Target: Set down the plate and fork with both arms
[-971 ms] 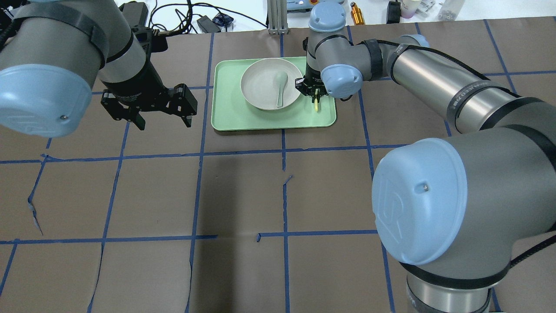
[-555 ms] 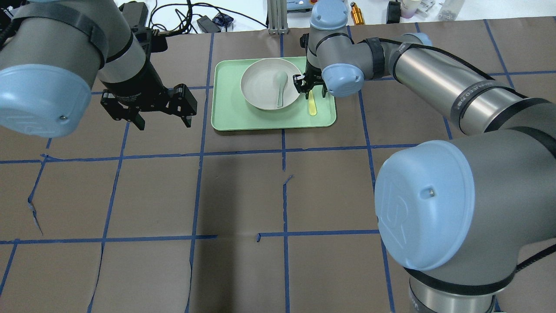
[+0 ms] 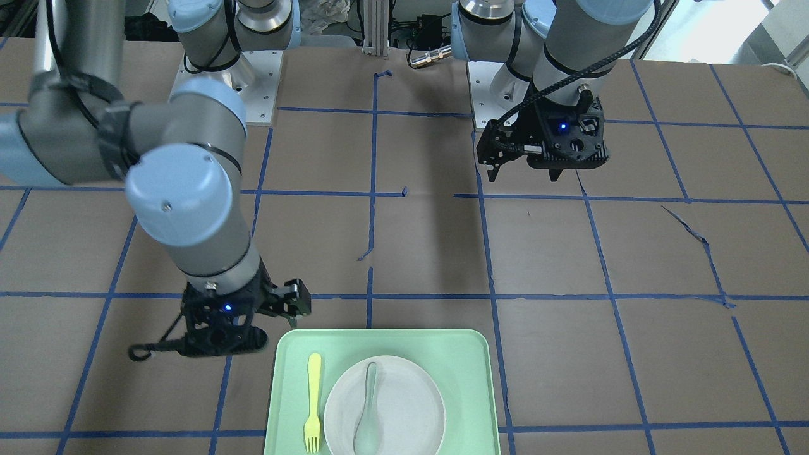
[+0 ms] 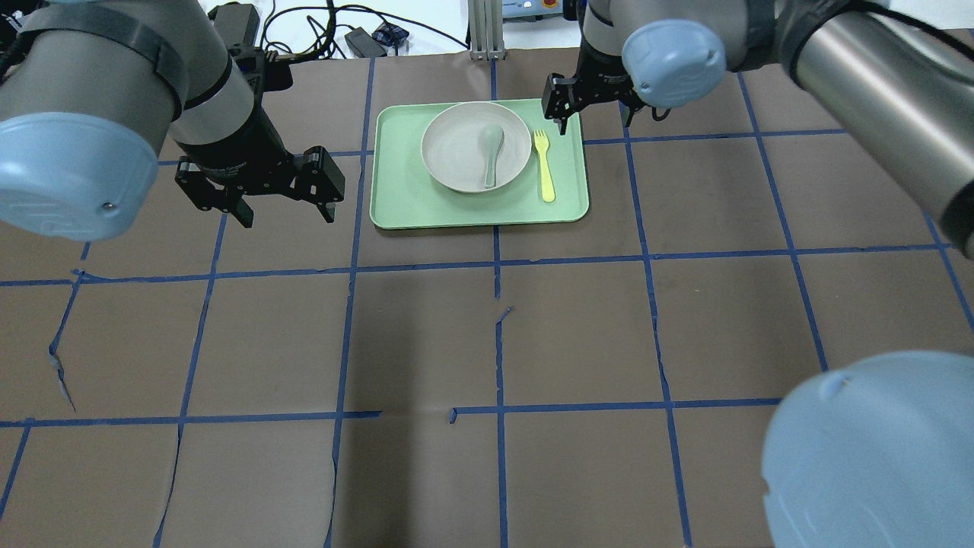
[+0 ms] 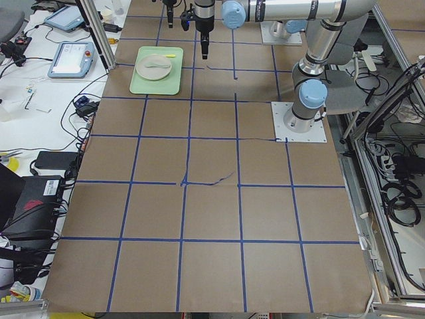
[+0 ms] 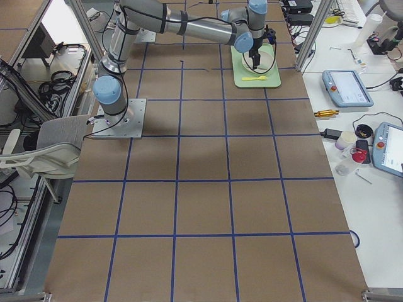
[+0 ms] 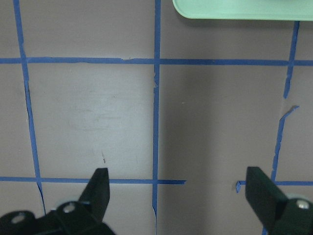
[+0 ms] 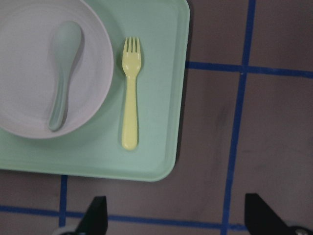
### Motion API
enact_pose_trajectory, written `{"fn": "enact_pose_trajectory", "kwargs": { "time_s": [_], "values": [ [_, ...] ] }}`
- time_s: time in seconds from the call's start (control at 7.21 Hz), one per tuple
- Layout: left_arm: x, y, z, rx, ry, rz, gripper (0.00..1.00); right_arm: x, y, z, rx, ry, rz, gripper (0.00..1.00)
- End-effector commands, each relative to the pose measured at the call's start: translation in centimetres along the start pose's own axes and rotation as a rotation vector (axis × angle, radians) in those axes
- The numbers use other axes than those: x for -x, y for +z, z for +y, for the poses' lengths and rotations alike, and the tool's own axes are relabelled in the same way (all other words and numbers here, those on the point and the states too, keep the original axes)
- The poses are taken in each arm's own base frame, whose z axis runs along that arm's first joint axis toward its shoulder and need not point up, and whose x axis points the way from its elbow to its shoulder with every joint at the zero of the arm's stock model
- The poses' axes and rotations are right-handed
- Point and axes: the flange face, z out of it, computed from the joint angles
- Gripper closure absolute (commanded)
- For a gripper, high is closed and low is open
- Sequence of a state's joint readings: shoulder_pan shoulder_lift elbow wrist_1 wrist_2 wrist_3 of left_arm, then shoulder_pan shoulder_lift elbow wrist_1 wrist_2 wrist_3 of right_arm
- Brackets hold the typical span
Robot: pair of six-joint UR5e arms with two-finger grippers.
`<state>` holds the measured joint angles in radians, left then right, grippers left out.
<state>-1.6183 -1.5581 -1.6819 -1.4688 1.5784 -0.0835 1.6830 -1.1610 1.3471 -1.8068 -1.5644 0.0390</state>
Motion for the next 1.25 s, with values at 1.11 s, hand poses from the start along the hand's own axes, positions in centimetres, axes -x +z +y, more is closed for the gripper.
{"fn": "enact_pose_trajectory", "kwargs": {
  "time_s": [1.11],
  "values": [
    [0.0,-1.5,1.5,0.019,-0.008,0.000,0.00,-2.4,-10.3,15.7,0.008,0.061,-0.004,0.00]
  ]
}}
